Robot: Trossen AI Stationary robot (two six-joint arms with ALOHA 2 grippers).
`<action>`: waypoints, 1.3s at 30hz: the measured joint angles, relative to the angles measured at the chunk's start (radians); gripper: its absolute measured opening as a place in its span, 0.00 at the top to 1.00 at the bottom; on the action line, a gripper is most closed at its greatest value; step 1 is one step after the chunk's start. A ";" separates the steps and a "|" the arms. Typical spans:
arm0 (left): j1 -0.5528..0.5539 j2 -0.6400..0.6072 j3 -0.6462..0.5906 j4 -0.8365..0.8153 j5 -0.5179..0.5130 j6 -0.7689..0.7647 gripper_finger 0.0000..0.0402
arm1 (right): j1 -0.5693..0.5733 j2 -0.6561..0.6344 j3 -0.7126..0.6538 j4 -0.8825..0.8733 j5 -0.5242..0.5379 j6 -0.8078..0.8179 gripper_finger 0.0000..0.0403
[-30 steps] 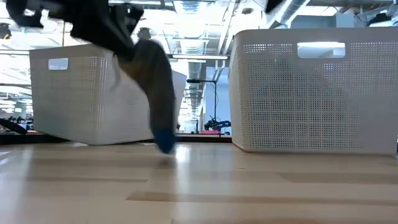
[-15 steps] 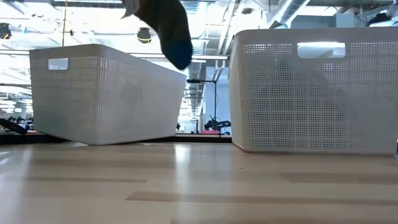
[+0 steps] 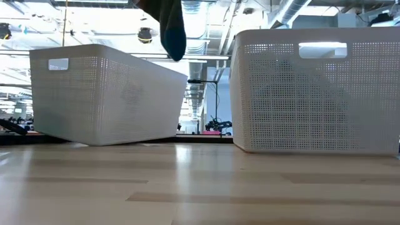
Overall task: Sort clothes
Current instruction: Put the gray sock into the right white laundry bin
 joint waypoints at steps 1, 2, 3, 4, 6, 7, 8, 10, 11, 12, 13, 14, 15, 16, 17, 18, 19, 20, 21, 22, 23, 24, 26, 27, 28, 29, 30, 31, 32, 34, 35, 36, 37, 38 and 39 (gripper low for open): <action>0.000 0.000 0.000 0.000 0.000 0.000 0.99 | 0.000 0.005 0.000 0.017 0.008 -0.003 0.37; 0.000 0.000 0.000 0.000 0.000 0.000 0.99 | 0.000 0.008 0.000 0.027 0.024 -0.004 0.37; 0.000 0.000 0.000 0.000 0.000 0.000 0.99 | -0.002 0.009 0.000 0.033 0.042 -0.006 0.37; 0.000 0.000 0.000 0.000 0.000 0.000 0.99 | -0.005 0.009 0.000 0.038 0.049 -0.006 0.37; 0.000 0.000 0.000 0.000 0.001 -0.001 0.99 | -0.013 0.008 0.000 0.052 0.052 -0.005 0.37; 0.000 0.000 0.000 0.000 0.001 -0.001 0.99 | -0.017 0.008 0.000 0.059 0.053 -0.004 0.37; 0.000 0.000 0.000 0.000 0.005 -0.002 0.99 | -0.019 0.008 0.000 0.068 0.053 -0.005 0.37; 0.000 0.000 0.000 0.000 0.008 -0.003 0.99 | -0.022 0.009 0.000 0.096 0.053 -0.005 0.37; 0.000 0.000 0.000 0.001 0.009 -0.003 0.99 | -0.024 0.009 0.000 0.106 0.053 -0.005 0.37; 0.000 0.000 0.000 0.001 0.012 -0.003 0.99 | -0.030 0.008 0.000 0.113 0.052 -0.006 0.37; 0.000 0.000 0.000 0.002 0.017 -0.003 0.99 | -0.033 0.008 0.000 0.118 0.052 -0.009 0.37; 0.000 0.000 0.000 0.003 0.023 -0.003 0.99 | -0.035 0.008 0.000 0.120 0.051 -0.010 0.37; 0.000 0.000 0.000 0.007 0.032 -0.003 0.99 | -0.039 0.008 0.000 0.119 0.051 -0.010 0.37; 0.000 0.000 0.000 0.011 0.035 -0.003 0.99 | -0.043 0.008 0.000 0.121 0.048 -0.010 0.37; 0.000 0.000 0.000 0.013 0.037 -0.003 0.99 | -0.048 0.008 0.000 0.126 0.047 -0.010 0.37; 0.000 0.000 0.000 0.016 0.038 -0.003 0.99 | -0.051 0.008 0.000 0.131 0.045 -0.010 0.37; 0.000 0.000 0.000 0.022 0.039 -0.003 0.99 | -0.055 0.010 0.000 0.137 0.040 -0.010 0.37; 0.000 0.000 0.000 0.029 0.044 0.000 0.99 | -0.063 0.020 0.001 0.151 0.027 -0.012 0.37; 0.000 0.000 0.000 0.035 0.055 0.000 0.99 | -0.069 0.024 0.001 0.161 0.022 -0.017 0.37; 0.000 0.000 0.000 0.043 0.064 0.001 0.99 | -0.069 0.028 0.000 0.156 0.020 -0.024 0.37; 0.000 0.000 0.000 0.052 0.071 0.001 0.99 | -0.070 0.042 0.000 0.153 0.020 -0.024 0.37; 0.000 0.000 0.000 0.057 0.084 0.002 0.99 | -0.076 0.056 0.000 0.167 0.020 -0.026 0.37; -0.002 0.001 0.000 0.062 0.089 0.009 0.99 | -0.082 0.074 0.000 0.163 0.018 -0.036 0.39; -0.004 0.002 0.000 0.064 0.089 0.011 0.99 | -0.084 0.083 0.000 0.164 0.018 -0.036 0.40; -0.005 0.003 0.001 0.064 0.089 0.012 0.99 | -0.086 0.090 0.000 0.168 0.018 -0.037 0.42; -0.005 0.003 0.001 0.061 0.089 0.012 0.99 | -0.089 0.091 0.000 0.160 0.018 -0.037 0.44; -0.006 0.003 0.001 0.058 0.089 0.012 0.99 | -0.091 0.092 0.000 0.149 0.019 -0.039 0.47; -0.008 0.003 0.001 0.056 0.089 0.012 0.99 | -0.094 0.092 0.000 0.147 0.019 -0.039 0.50; -0.009 0.003 0.001 0.050 0.089 0.012 0.99 | -0.095 0.090 0.000 0.148 0.020 -0.039 0.53; -0.012 0.003 0.001 0.043 0.089 0.012 0.99 | -0.096 0.089 0.000 0.149 0.021 -0.046 0.60; -0.014 0.003 0.001 0.042 0.089 0.012 0.99 | -0.096 0.089 0.000 0.150 0.021 -0.056 0.64; -0.017 0.003 0.001 0.039 0.089 0.012 0.99 | -0.096 0.089 0.000 0.151 0.021 -0.064 0.68; -0.019 0.003 0.001 0.039 0.089 0.012 0.99 | -0.094 0.088 0.000 0.151 0.021 -0.070 0.72; -0.020 0.003 0.001 0.038 0.089 0.012 0.99 | -0.092 0.087 0.000 0.151 0.021 -0.074 0.76; -0.023 0.003 0.001 0.034 0.089 0.012 0.99 | -0.092 0.087 0.000 0.148 0.021 -0.076 0.79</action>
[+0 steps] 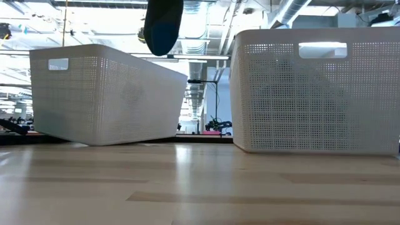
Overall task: Sort clothes
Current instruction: Put the gray sock into the right white laundry bin
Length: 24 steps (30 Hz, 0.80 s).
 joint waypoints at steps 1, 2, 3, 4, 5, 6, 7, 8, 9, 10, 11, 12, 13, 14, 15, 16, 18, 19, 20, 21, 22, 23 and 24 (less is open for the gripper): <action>-0.002 0.000 0.000 -0.007 0.000 0.000 0.99 | 0.000 0.000 0.000 -0.007 0.000 0.000 0.83; -0.003 0.000 0.000 -0.011 0.000 -0.001 0.99 | 0.001 0.000 0.000 -0.016 0.000 -0.001 0.87; -0.003 0.000 0.000 -0.016 0.000 -0.002 0.99 | 0.001 0.000 0.000 -0.025 -0.001 -0.001 0.90; -0.003 0.000 0.000 -0.021 0.000 -0.007 0.99 | 0.001 0.000 0.000 -0.034 -0.003 0.000 0.94; -0.003 0.000 0.000 -0.029 0.000 -0.014 0.99 | 0.001 0.000 0.000 -0.043 -0.004 -0.001 0.97; -0.003 0.000 0.000 -0.040 0.000 -0.020 0.99 | 0.001 0.000 0.000 -0.049 -0.005 0.000 0.98; -0.003 0.000 0.000 -0.050 0.000 -0.027 0.98 | 0.002 0.000 0.000 -0.052 -0.005 0.002 0.98; -0.003 0.000 0.000 -0.058 0.000 -0.033 0.98 | 0.002 0.000 0.000 -0.056 -0.005 0.003 0.98; -0.003 0.000 0.000 -0.067 0.000 -0.040 0.97 | 0.002 0.000 0.000 -0.062 -0.006 0.003 0.98; -0.003 0.000 0.000 -0.074 0.002 -0.046 0.97 | 0.002 0.000 0.000 -0.067 -0.006 0.003 0.98; -0.003 0.000 0.000 -0.081 0.005 -0.053 0.96 | 0.002 0.000 0.000 -0.071 -0.007 0.003 0.99; -0.003 0.000 0.000 -0.084 0.006 -0.060 0.94 | 0.002 0.000 0.000 -0.075 -0.007 0.003 0.99; -0.003 0.000 0.000 -0.084 0.006 -0.064 0.93 | 0.002 0.000 0.000 -0.077 -0.008 0.003 0.99; -0.003 0.000 0.000 -0.083 0.006 -0.066 0.91 | 0.002 -0.002 0.000 -0.081 -0.008 0.003 0.99; -0.003 0.000 0.000 -0.083 0.006 -0.066 0.88 | 0.002 -0.006 0.000 -0.091 -0.006 0.003 0.99; -0.003 0.000 0.000 -0.083 0.006 -0.066 0.86 | 0.002 -0.010 0.000 -0.100 -0.003 0.003 0.99; -0.003 0.000 0.000 -0.083 0.006 -0.066 0.80 | 0.002 -0.020 0.000 -0.104 0.005 0.003 1.00; -0.003 0.000 0.000 -0.083 0.006 -0.067 0.76 | 0.002 -0.028 0.000 -0.122 0.014 0.003 1.00; -0.003 0.000 0.000 -0.083 0.006 -0.067 0.72 | 0.002 -0.034 0.000 -0.133 0.024 0.006 1.00; -0.003 0.000 0.000 -0.083 0.006 -0.067 0.69 | 0.002 -0.043 0.000 -0.141 0.030 0.008 1.00; -0.003 0.000 0.000 -0.086 0.003 -0.067 0.65 | 0.004 -0.053 0.000 -0.157 0.041 0.014 1.00; -0.003 0.000 0.000 -0.089 -0.002 -0.066 0.61 | 0.007 -0.063 0.000 -0.177 0.054 0.020 1.00; -0.003 0.000 0.000 -0.088 -0.004 -0.065 0.57 | 0.008 -0.072 0.000 -0.189 0.063 0.022 1.00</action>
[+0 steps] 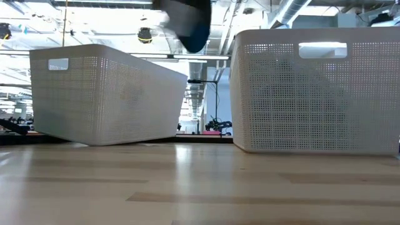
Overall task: Sort clothes
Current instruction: Put the gray sock into the right white laundry bin
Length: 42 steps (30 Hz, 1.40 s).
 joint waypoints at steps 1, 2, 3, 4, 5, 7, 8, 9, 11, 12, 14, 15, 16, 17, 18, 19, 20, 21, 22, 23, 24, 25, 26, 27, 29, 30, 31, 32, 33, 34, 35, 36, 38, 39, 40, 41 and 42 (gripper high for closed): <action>0.000 -0.003 0.000 -0.001 -0.001 0.000 0.54 | 0.000 -0.013 0.000 -0.016 0.012 0.005 1.00; -0.001 -0.006 0.000 -0.003 -0.001 0.000 0.51 | 0.000 -0.023 0.000 -0.039 0.024 0.012 1.00; -0.003 -0.011 0.000 -0.002 -0.004 0.001 0.48 | 0.000 -0.034 0.000 -0.060 0.032 0.020 1.00; -0.004 -0.018 0.000 -0.003 -0.007 0.003 0.46 | 0.000 -0.047 0.000 -0.079 0.038 0.032 1.00; -0.008 -0.025 0.000 -0.009 -0.012 0.008 0.44 | 0.000 -0.060 0.000 -0.105 0.043 0.045 1.00; -0.013 -0.043 0.000 -0.016 -0.022 0.017 0.42 | 0.000 -0.087 0.000 -0.155 0.050 0.069 1.00; -0.018 -0.054 0.000 -0.027 -0.030 0.020 0.42 | 0.000 -0.101 0.000 -0.178 0.052 0.078 1.00; -0.021 -0.066 0.000 -0.040 -0.044 0.020 0.42 | -0.001 -0.115 0.000 -0.204 0.052 0.087 1.00; -0.026 -0.092 0.000 -0.076 -0.073 0.013 0.42 | -0.003 -0.142 0.000 -0.264 0.052 0.109 1.00; -0.027 -0.106 0.000 -0.103 -0.085 0.004 0.42 | -0.006 -0.156 0.000 -0.291 0.052 0.126 1.00; -0.027 -0.135 0.000 -0.158 -0.107 -0.021 0.42 | -0.010 -0.187 0.000 -0.358 0.051 0.160 1.00; -0.027 -0.150 0.000 -0.188 -0.117 -0.037 0.42 | -0.013 -0.203 0.000 -0.391 0.050 0.172 1.00; -0.027 -0.164 0.000 -0.215 -0.124 -0.055 0.42 | -0.016 -0.217 0.000 -0.422 0.048 0.186 1.00; -0.027 -0.180 0.000 -0.238 -0.128 -0.072 0.42 | -0.017 -0.230 0.000 -0.454 0.048 0.203 1.00; -0.027 -0.193 0.000 -0.258 -0.130 -0.089 0.42 | -0.017 -0.243 0.000 -0.486 0.047 0.223 1.00; -0.027 -0.206 0.000 -0.278 -0.130 -0.105 0.42 | -0.019 -0.256 0.000 -0.514 0.046 0.241 1.00; -0.027 -0.219 0.000 -0.298 -0.131 -0.121 0.42 | -0.024 -0.268 0.000 -0.540 0.044 0.259 1.00; -0.027 -0.231 0.000 -0.318 -0.131 -0.137 0.42 | -0.026 -0.282 0.000 -0.571 0.043 0.278 1.00; -0.027 -0.242 0.000 -0.334 -0.131 -0.153 0.42 | -0.028 -0.297 0.000 -0.603 0.041 0.299 1.00; -0.027 -0.252 0.000 -0.352 -0.130 -0.169 0.42 | -0.033 -0.311 0.000 -0.638 0.041 0.319 1.00; -0.027 -0.262 0.000 -0.369 -0.129 -0.182 0.42 | -0.039 -0.324 0.000 -0.674 0.041 0.340 1.00; -0.027 -0.269 0.000 -0.384 -0.124 -0.195 0.42 | -0.047 -0.337 0.000 -0.710 0.040 0.361 1.00; -0.027 -0.274 0.000 -0.397 -0.116 -0.207 0.42 | -0.057 -0.349 0.000 -0.748 0.040 0.385 1.00; -0.027 -0.278 0.000 -0.408 -0.099 -0.219 0.42 | -0.067 -0.360 0.000 -0.786 0.039 0.411 1.00; -0.027 -0.279 0.000 -0.421 -0.061 -0.241 0.42 | -0.095 -0.380 0.000 -0.851 0.008 0.455 1.00; -0.027 -0.278 0.000 -0.425 -0.039 -0.250 0.42 | -0.112 -0.389 0.000 -0.853 -0.022 0.465 1.00; -0.027 -0.278 0.000 -0.429 -0.015 -0.260 0.42 | -0.128 -0.399 -0.003 -0.845 -0.055 0.462 1.00; -0.028 -0.276 0.000 -0.435 0.009 -0.270 0.42 | -0.141 -0.412 -0.007 -0.841 -0.088 0.456 1.00; -0.030 -0.274 0.000 -0.443 0.027 -0.280 0.42 | -0.151 -0.417 -0.007 -0.842 -0.110 0.452 1.00; -0.034 -0.274 0.000 -0.453 0.032 -0.287 0.42 | -0.161 -0.420 -0.007 -0.846 -0.119 0.449 1.00; -0.040 -0.273 0.000 -0.461 0.032 -0.292 0.42 | -0.174 -0.422 -0.007 -0.850 -0.122 0.447 1.00; -0.047 -0.273 0.000 -0.470 0.032 -0.299 0.42 | -0.186 -0.428 -0.010 -0.846 -0.127 0.441 1.00; -0.060 -0.274 0.000 -0.488 0.022 -0.312 0.42 | -0.211 -0.442 -0.024 -0.844 -0.158 0.430 1.00; -0.066 -0.274 0.000 -0.503 0.013 -0.317 0.42 | -0.229 -0.446 -0.032 -0.846 -0.170 0.429 1.00; -0.073 -0.274 0.000 -0.525 0.004 -0.327 0.42 | -0.247 -0.451 -0.041 -0.848 -0.182 0.429 1.00; -0.079 -0.274 0.000 -0.547 0.000 -0.337 0.42 | -0.264 -0.462 -0.056 -0.846 -0.195 0.429 1.00; -0.085 -0.274 0.000 -0.568 -0.004 -0.351 0.42 | -0.277 -0.468 -0.069 -0.846 -0.211 0.426 1.00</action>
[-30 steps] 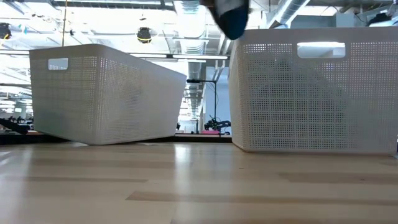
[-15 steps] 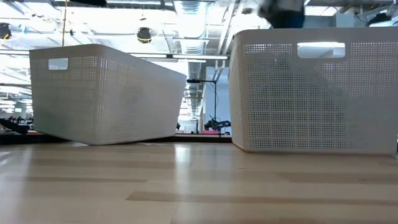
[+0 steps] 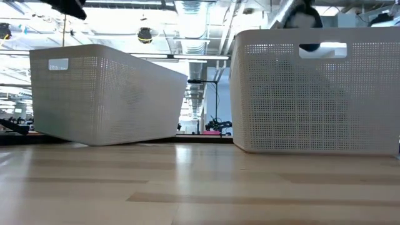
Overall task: Sort clothes
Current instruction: Put the gray sock into the right white laundry bin, then return to Home Position
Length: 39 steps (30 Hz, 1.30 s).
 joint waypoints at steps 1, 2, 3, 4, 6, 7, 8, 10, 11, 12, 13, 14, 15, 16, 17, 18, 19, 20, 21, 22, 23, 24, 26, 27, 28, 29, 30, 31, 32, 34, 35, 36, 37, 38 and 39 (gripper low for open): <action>-0.005 0.000 0.000 -0.017 -0.002 -0.016 0.42 | -0.018 -0.004 -0.011 0.000 -0.017 -0.006 1.00; -0.010 0.000 0.000 -0.032 -0.003 -0.030 0.42 | -0.037 -0.011 -0.024 0.000 -0.040 -0.021 1.00; -0.015 0.000 0.000 -0.042 -0.003 -0.042 0.42 | -0.053 -0.020 -0.038 0.000 -0.064 -0.032 1.00; -0.022 0.000 0.000 -0.047 -0.003 -0.053 0.42 | -0.069 -0.031 -0.053 0.001 -0.086 -0.041 1.00; -0.039 0.000 0.000 -0.055 -0.005 -0.069 0.42 | -0.104 -0.054 -0.081 -0.001 -0.125 -0.052 1.00; -0.048 0.000 0.000 -0.058 -0.005 -0.075 0.42 | -0.120 -0.066 -0.093 -0.003 -0.141 -0.058 0.99; -0.057 0.000 0.000 -0.061 -0.005 -0.078 0.42 | -0.133 -0.078 -0.106 -0.001 -0.159 -0.059 0.98; -0.076 0.000 0.000 -0.065 -0.005 -0.087 0.42 | -0.156 -0.106 -0.134 0.002 -0.186 -0.061 0.97; -0.084 0.000 0.000 -0.069 -0.005 -0.091 0.42 | -0.165 -0.122 -0.149 0.000 -0.199 -0.061 0.95; -0.091 0.000 0.000 -0.071 -0.005 -0.093 0.42 | -0.173 -0.139 -0.161 -0.001 -0.207 -0.061 0.94; -0.098 0.000 0.000 -0.073 -0.005 -0.096 0.42 | -0.178 -0.156 -0.173 -0.001 -0.216 -0.061 0.92; -0.103 0.000 0.000 -0.078 -0.008 -0.100 0.42 | -0.183 -0.176 -0.187 0.000 -0.220 -0.061 0.90; -0.110 0.000 0.000 -0.088 -0.017 -0.105 0.42 | -0.187 -0.196 -0.199 0.000 -0.220 -0.060 0.89; -0.116 0.000 0.000 -0.096 -0.029 -0.109 0.42 | -0.192 -0.216 -0.212 0.000 -0.220 -0.055 0.87; -0.122 0.000 0.000 -0.106 -0.045 -0.112 0.42 | -0.198 -0.235 -0.222 0.000 -0.220 -0.048 0.84; -0.127 -0.002 0.000 -0.116 -0.055 -0.116 0.42 | -0.203 -0.254 -0.231 0.000 -0.220 -0.041 0.82; -0.132 -0.004 0.000 -0.124 -0.067 -0.117 0.42 | -0.206 -0.273 -0.235 0.004 -0.220 -0.033 0.79; -0.136 -0.007 0.000 -0.126 -0.075 -0.120 0.42 | -0.210 -0.293 -0.243 0.016 -0.220 -0.023 0.76; -0.138 -0.012 0.000 -0.126 -0.082 -0.121 0.42 | -0.210 -0.314 -0.248 0.022 -0.220 -0.013 0.72; -0.141 -0.017 0.000 -0.127 -0.090 -0.123 0.42 | -0.209 -0.334 -0.256 0.034 -0.220 -0.003 0.69; -0.144 -0.024 0.000 -0.127 -0.092 -0.124 0.42 | -0.205 -0.353 -0.264 0.057 -0.220 0.000 0.65; -0.146 -0.032 0.000 -0.127 -0.093 -0.126 0.42 | -0.199 -0.371 -0.272 0.091 -0.220 0.000 0.61; -0.152 -0.047 0.000 -0.127 -0.100 -0.131 0.42 | -0.169 -0.402 -0.291 0.168 -0.220 0.001 0.53; -0.156 -0.055 0.000 -0.127 -0.104 -0.136 0.42 | -0.148 -0.413 -0.298 0.206 -0.220 0.000 0.50; -0.159 -0.063 0.000 -0.126 -0.108 -0.138 0.42 | -0.126 -0.419 -0.303 0.246 -0.220 -0.001 0.47; -0.162 -0.071 0.000 -0.126 -0.112 -0.142 0.42 | -0.101 -0.423 -0.309 0.284 -0.220 -0.006 0.45; -0.165 -0.078 0.000 -0.125 -0.119 -0.144 0.42 | -0.076 -0.424 -0.314 0.316 -0.221 -0.014 0.43; -0.168 -0.085 0.000 -0.125 -0.126 -0.146 0.42 | -0.052 -0.423 -0.320 0.348 -0.221 -0.025 0.42; -0.172 -0.091 0.000 -0.125 -0.128 -0.148 0.42 | -0.024 -0.422 -0.326 0.386 -0.221 -0.038 0.41; -0.179 -0.104 0.000 -0.125 -0.131 -0.153 0.42 | 0.037 -0.421 -0.341 0.463 -0.221 -0.082 0.41; -0.184 -0.112 0.000 -0.125 -0.135 -0.156 0.42 | 0.070 -0.421 -0.348 0.504 -0.221 -0.109 0.41; -0.188 -0.119 0.000 -0.125 -0.140 -0.157 0.42 | 0.103 -0.422 -0.356 0.549 -0.221 -0.135 0.41; -0.194 -0.126 0.000 -0.125 -0.149 -0.157 0.42 | 0.138 -0.423 -0.363 0.585 -0.219 -0.158 0.41; -0.200 -0.133 0.000 -0.125 -0.157 -0.157 0.42 | 0.171 -0.424 -0.368 0.620 -0.211 -0.178 0.42; -0.208 -0.139 0.000 -0.125 -0.167 -0.157 0.42 | 0.206 -0.426 -0.373 0.651 -0.197 -0.195 0.42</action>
